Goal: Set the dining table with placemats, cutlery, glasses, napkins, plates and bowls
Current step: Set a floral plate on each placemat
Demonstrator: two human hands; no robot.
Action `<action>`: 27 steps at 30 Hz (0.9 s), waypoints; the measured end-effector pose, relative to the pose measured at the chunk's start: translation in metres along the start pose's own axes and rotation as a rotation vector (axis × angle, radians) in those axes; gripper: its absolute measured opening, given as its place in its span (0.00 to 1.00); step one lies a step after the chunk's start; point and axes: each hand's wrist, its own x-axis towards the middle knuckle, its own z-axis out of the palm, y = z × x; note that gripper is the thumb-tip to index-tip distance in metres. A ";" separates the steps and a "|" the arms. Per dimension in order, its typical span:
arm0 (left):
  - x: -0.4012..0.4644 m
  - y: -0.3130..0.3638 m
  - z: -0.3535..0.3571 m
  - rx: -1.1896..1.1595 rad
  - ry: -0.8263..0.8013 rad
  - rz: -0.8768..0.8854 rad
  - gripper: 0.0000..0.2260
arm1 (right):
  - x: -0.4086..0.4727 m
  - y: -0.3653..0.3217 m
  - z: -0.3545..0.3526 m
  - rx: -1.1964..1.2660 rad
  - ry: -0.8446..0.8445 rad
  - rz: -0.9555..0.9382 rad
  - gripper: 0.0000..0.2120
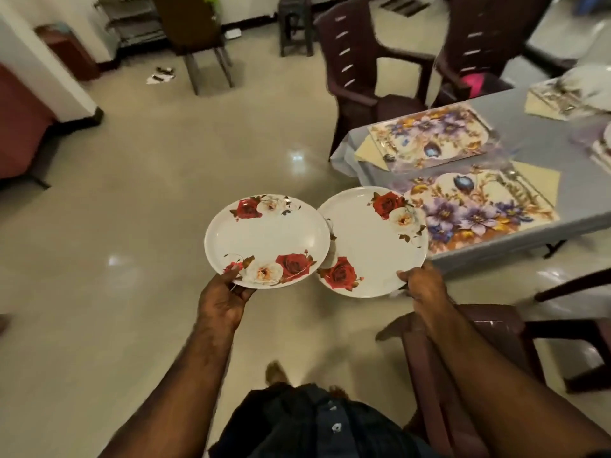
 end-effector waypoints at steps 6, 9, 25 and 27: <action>0.119 0.028 0.142 0.091 -0.240 -0.087 0.20 | 0.069 -0.058 -0.009 0.131 0.220 -0.081 0.24; 0.161 0.034 0.217 0.144 -0.369 -0.142 0.21 | 0.097 -0.075 -0.021 0.141 0.366 -0.065 0.24; 0.229 -0.050 0.535 0.395 -0.675 -0.323 0.11 | 0.157 -0.104 -0.098 0.653 0.812 0.089 0.24; 0.234 -0.062 0.553 0.405 -0.651 -0.329 0.14 | 0.167 -0.096 -0.108 0.631 0.845 0.150 0.22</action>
